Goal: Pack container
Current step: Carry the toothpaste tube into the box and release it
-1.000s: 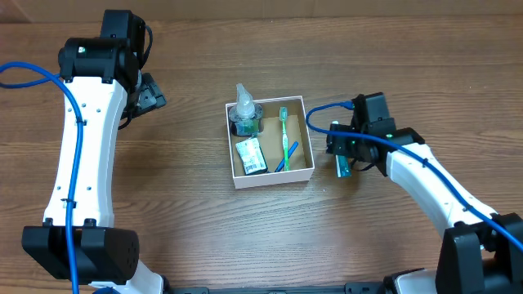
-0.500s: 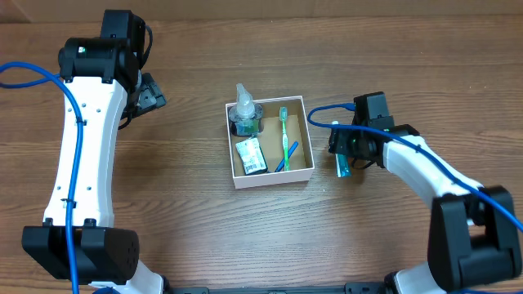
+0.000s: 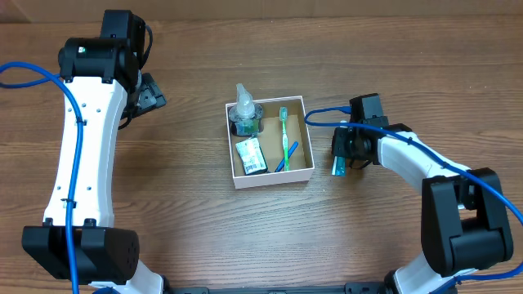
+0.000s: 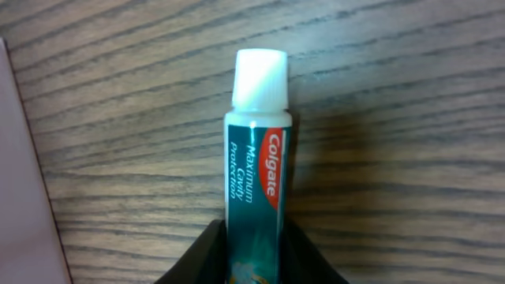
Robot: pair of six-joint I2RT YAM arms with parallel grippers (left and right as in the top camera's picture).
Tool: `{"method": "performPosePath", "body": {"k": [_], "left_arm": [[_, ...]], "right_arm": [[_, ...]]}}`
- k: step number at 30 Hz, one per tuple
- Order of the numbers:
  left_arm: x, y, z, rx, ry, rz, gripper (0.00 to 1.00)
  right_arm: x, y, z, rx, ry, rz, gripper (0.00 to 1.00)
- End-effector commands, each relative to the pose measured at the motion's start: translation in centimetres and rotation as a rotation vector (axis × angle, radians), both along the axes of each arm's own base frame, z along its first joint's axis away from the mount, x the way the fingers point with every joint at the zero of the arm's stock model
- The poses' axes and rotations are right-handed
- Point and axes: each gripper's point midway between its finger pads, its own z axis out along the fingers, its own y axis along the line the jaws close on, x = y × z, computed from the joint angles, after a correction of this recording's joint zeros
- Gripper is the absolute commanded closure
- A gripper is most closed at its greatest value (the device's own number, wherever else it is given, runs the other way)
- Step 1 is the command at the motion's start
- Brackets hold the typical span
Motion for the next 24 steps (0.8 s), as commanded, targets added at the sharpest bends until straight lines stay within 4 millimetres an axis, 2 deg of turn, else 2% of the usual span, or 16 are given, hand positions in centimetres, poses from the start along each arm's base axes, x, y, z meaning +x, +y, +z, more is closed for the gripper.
{"method": "performPosePath", "body": {"k": [1,6,9,11,15,21,24], "left_arm": [[0.2,0.4,0.6,0.019,-0.011,-0.011,0.00],[0.2,0.4,0.6,0.019,-0.011,-0.011,0.00],[0.2,0.4,0.6,0.020,-0.011,-0.011,0.00],[0.2,0.4,0.6,0.020,-0.011,-0.011,0.00],[0.2,0.4,0.6,0.020,-0.011,-0.011,0.00],[0.2,0.4,0.6,0.020,-0.011,-0.011,0.00],[0.2,0.4,0.6,0.020,-0.011,-0.011,0.00]], "right_arm": [[-0.7,-1.3,-1.1,-0.012,0.045,-0.032,0.81],[-0.9,-3.1,-0.9,-0.013,0.068,-0.082,0.87],[-0.7,-4.0,0.5,-0.012,0.067,-0.108,0.87],[-0.3,-4.2,2.2,-0.011,0.047,-0.112,0.87],[0.6,-3.7,7.4,-0.002,-0.024,-0.101,0.86],[0.3,-0.5,14.8,0.016,-0.137,-0.010,0.86],[-0.5,1.5,17.4,0.029,-0.182,0.044,0.85]]}}
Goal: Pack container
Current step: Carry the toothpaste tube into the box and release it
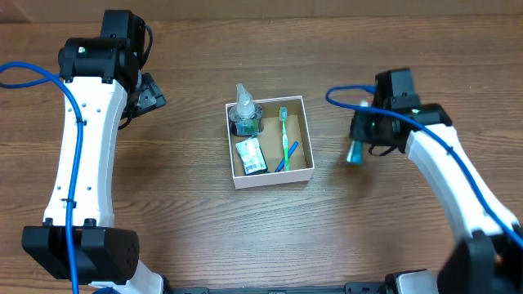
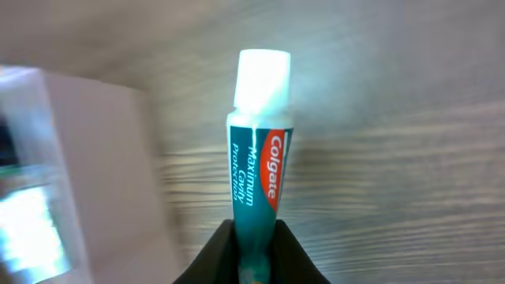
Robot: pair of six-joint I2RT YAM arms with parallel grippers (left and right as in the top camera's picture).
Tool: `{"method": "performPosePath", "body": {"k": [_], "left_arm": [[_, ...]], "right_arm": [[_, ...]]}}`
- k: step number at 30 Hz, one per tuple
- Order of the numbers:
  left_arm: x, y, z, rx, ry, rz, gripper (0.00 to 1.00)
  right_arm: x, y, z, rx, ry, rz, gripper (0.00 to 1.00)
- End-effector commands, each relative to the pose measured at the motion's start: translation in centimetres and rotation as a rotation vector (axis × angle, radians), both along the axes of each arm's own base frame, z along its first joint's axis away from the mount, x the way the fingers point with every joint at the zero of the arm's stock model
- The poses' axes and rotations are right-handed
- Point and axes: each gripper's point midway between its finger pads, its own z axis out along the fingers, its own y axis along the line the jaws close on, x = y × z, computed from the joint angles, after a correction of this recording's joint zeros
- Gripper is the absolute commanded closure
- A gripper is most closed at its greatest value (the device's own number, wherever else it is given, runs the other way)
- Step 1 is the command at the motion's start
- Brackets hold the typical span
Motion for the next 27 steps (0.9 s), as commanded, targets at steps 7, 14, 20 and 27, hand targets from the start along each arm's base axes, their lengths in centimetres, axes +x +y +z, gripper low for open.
{"method": "performPosePath", "body": {"k": [7,14,20,27], "left_arm": [[0.2,0.4,0.6,0.020,-0.010,-0.011,0.00],[0.2,0.4,0.6,0.020,-0.010,-0.011,0.00],[0.2,0.4,0.6,0.020,-0.010,-0.011,0.00],[0.2,0.4,0.6,0.020,-0.010,-0.011,0.00]], "right_arm": [[-2.4,9.2,5.5,0.066,-0.138,0.230,0.84],[-3.0,14.6,4.6,0.102,-0.153,0.327,0.82],[-2.9,17.5,2.6,0.105,-0.134,0.377,0.77],[-2.3,18.0,1.4,0.101,-0.123,0.378,0.74]]}}
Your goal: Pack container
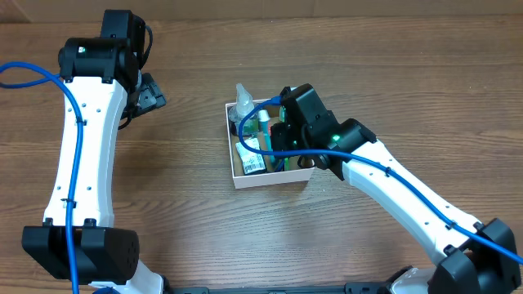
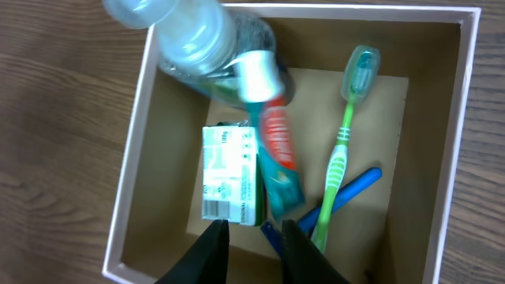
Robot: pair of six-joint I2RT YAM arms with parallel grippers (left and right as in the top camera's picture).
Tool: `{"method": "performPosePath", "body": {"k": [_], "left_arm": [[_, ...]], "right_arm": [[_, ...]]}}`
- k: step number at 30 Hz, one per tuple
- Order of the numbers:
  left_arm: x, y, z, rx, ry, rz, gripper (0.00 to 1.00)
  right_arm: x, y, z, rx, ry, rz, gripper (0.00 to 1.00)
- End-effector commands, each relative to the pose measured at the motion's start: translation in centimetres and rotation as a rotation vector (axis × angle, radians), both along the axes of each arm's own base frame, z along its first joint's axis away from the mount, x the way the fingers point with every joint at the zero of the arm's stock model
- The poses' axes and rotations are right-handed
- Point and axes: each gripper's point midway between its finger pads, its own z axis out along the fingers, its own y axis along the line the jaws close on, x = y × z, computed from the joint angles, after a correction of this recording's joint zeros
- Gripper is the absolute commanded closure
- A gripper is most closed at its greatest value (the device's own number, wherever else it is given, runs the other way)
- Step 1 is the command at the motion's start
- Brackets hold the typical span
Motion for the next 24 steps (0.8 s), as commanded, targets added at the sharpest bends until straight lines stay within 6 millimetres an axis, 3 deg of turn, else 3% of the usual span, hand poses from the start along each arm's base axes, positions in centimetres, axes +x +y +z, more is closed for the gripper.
{"method": "performPosePath", "body": {"k": [1,9,15,20,21,22,24], "left_arm": [[0.2,0.4,0.6,0.019,-0.011,-0.011,0.00],[0.2,0.4,0.6,0.019,-0.011,-0.011,0.00],[0.2,0.4,0.6,0.020,-0.011,-0.011,0.00],[0.2,0.4,0.6,0.020,-0.011,-0.011,0.00],[0.2,0.4,0.6,0.019,-0.011,-0.011,0.00],[0.2,0.4,0.6,0.019,-0.011,-0.011,0.00],[0.2,0.4,0.6,0.019,-0.011,-0.011,0.00]], "right_arm": [[0.6,0.5,0.6,0.016,-0.019,-0.003,0.71],[0.5,-1.3,1.8,0.010,-0.011,-0.038,0.66],[0.7,-6.4,5.5,0.027,-0.057,-0.153,0.60],[-0.9,-10.2,10.8,0.080,-0.165,-0.227,0.32],[-1.5,-10.6,12.0,0.096,-0.196,-0.232,0.21],[-2.2,-10.9,13.3,0.114,-0.229,-0.232,0.05],[-4.2,-11.7,15.9,0.152,-0.296,-0.232,0.00]]}}
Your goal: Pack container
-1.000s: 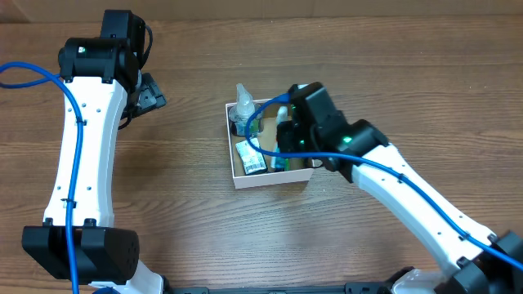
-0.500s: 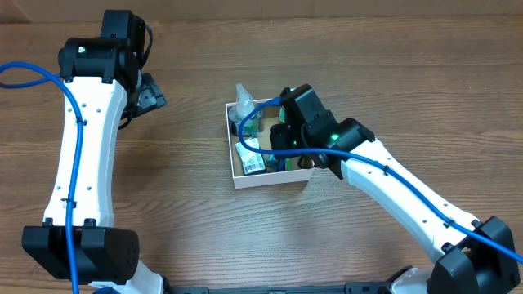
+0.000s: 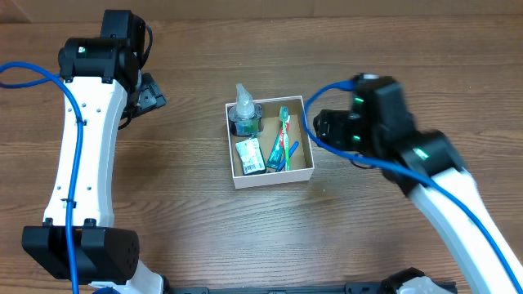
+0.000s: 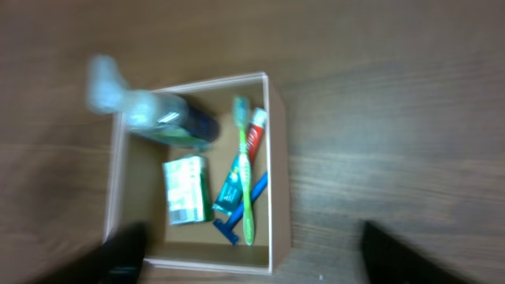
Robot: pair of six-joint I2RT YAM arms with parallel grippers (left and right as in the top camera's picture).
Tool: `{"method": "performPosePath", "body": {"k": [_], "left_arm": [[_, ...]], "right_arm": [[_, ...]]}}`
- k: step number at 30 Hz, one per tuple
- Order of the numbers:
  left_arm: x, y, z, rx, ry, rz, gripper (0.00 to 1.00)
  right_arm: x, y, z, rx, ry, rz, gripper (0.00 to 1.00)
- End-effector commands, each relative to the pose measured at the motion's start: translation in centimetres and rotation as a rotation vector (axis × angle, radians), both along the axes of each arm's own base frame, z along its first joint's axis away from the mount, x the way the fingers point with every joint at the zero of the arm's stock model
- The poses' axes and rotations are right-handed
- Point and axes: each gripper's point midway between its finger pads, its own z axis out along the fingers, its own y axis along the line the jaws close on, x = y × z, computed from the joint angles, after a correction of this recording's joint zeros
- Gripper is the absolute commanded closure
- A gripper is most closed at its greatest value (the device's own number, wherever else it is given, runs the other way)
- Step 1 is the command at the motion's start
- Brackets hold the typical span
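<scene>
The white open box [image 3: 301, 104] sits mid-table. Inside it lie a clear bottle [image 3: 244, 113], a green packet [image 3: 251, 155], a green toothbrush [image 3: 283, 131], a blue razor [image 4: 234, 227] and the teal-and-red toothpaste tube [image 4: 239, 173], which rests beside the toothbrush. My right gripper [image 3: 321, 131] hovers just right of the box and above it, open, with nothing between its fingers [image 4: 122, 254]. My left gripper [image 3: 149, 91] stays far off at the upper left; its jaws are not clear from above.
The left arm [image 3: 82, 139] stretches along the table's left side with a blue cable. The right arm [image 3: 433, 180] crosses from the lower right. Bare wooden table [image 3: 188, 220] surrounds the box.
The right gripper was low over the box with its jaws close together around the tube's tail. Now it is higher, to the right, and wide open; the tube lies in the box.
The right gripper held the toothpaste tube at the table right of the box, then held it raised off the table. Then it was over the box with the tube down among the items. Now the tube lies inside and the gripper has drawn back, open. The left arm stayed still.
</scene>
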Motion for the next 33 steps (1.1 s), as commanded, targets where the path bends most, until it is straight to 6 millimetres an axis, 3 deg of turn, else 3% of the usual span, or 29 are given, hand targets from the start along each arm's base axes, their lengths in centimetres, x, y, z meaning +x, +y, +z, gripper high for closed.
{"method": "performPosePath", "body": {"k": [1,4,9,14,17,27,33], "left_arm": [[0.2,0.4,0.6,0.019,-0.011,-0.011,0.00],[0.2,0.4,0.6,0.019,-0.011,-0.011,0.00],[0.2,0.4,0.6,0.019,-0.011,-0.012,0.00],[0.2,0.4,0.6,0.019,-0.011,-0.011,0.00],[0.2,0.4,0.6,0.019,-0.011,-0.012,0.00],[0.2,0.4,0.6,0.019,-0.011,-0.011,0.00],[0.2,0.4,0.6,0.019,-0.011,-0.012,0.00]], "right_arm": [[-3.3,-1.2,6.7,0.077,-0.179,0.001,0.00],[-6.8,-2.5,9.4,0.126,-0.254,-0.011,0.00],[-12.7,-4.9,12.1,0.178,-0.370,-0.012,0.00],[-17.9,-7.0,12.2,0.201,-0.422,-0.009,0.00],[-19.9,-7.8,12.2,0.230,-0.445,-0.019,0.00],[-23.6,-9.3,11.6,0.258,-0.500,-0.021,0.00],[-24.5,-9.7,11.6,0.268,-0.524,-0.021,0.00]]}}
